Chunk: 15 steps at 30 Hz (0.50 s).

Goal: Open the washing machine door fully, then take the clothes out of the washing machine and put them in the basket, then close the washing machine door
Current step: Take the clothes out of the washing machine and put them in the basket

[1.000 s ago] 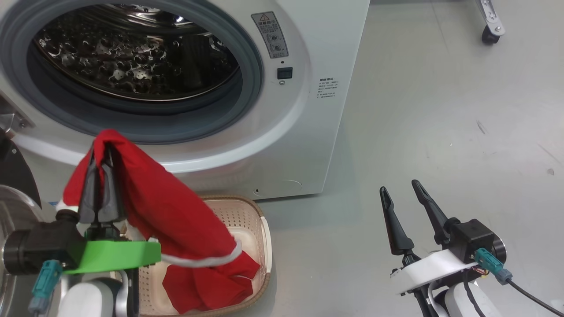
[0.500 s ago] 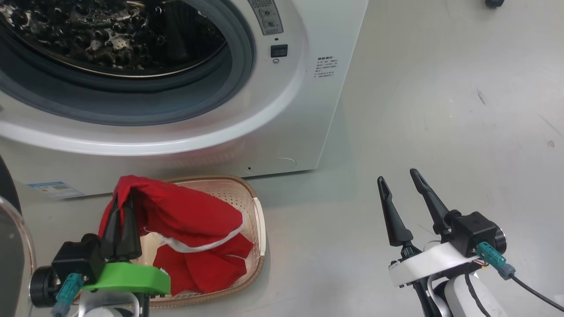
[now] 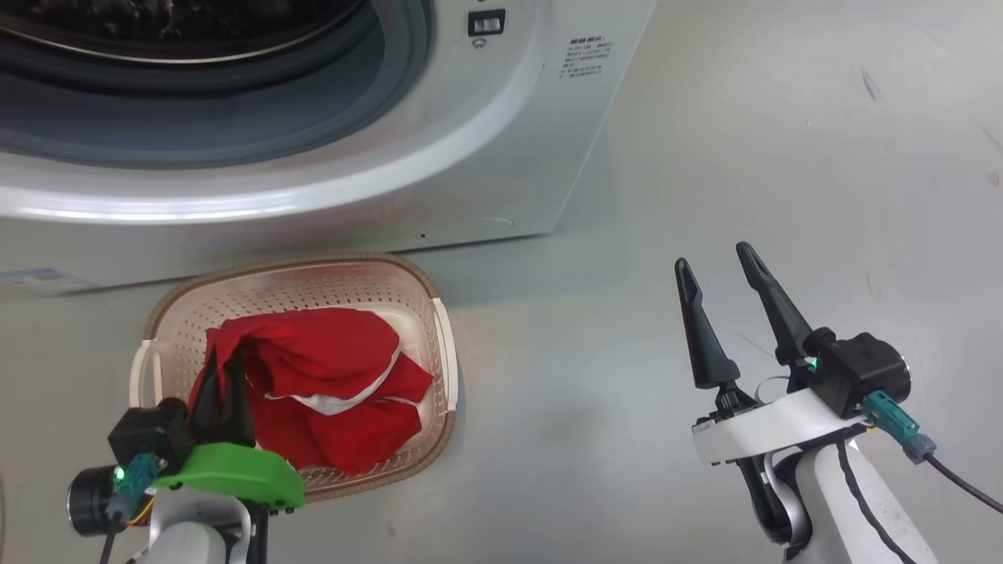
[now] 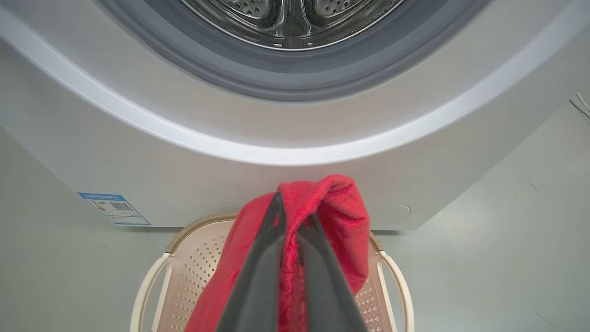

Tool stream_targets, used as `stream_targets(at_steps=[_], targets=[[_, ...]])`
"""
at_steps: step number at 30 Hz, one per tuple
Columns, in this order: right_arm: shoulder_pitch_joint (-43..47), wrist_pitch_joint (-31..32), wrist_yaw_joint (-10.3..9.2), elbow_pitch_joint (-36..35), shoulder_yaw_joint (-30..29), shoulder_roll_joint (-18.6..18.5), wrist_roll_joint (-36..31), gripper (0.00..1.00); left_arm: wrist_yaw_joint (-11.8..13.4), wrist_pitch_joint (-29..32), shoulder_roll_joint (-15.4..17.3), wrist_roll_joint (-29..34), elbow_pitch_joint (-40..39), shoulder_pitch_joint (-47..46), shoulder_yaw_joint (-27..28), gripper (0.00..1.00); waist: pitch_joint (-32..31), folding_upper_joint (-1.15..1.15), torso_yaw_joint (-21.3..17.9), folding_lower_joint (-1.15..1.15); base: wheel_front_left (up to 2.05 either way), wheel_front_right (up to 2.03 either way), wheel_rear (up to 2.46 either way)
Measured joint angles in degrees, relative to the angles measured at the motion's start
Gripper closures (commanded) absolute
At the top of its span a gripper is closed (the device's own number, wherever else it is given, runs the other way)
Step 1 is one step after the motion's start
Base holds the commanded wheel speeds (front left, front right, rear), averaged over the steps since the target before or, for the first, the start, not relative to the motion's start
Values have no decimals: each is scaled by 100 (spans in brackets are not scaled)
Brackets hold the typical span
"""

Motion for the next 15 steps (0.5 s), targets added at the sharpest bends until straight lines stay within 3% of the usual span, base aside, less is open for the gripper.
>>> stream_targets(at_steps=[15], targets=[[-465,0,55,-157,-21,-2,-44,0,-37,192,-29,-409,1618,-1319,-52,100,1018,0,-116,0,0,0,0]])
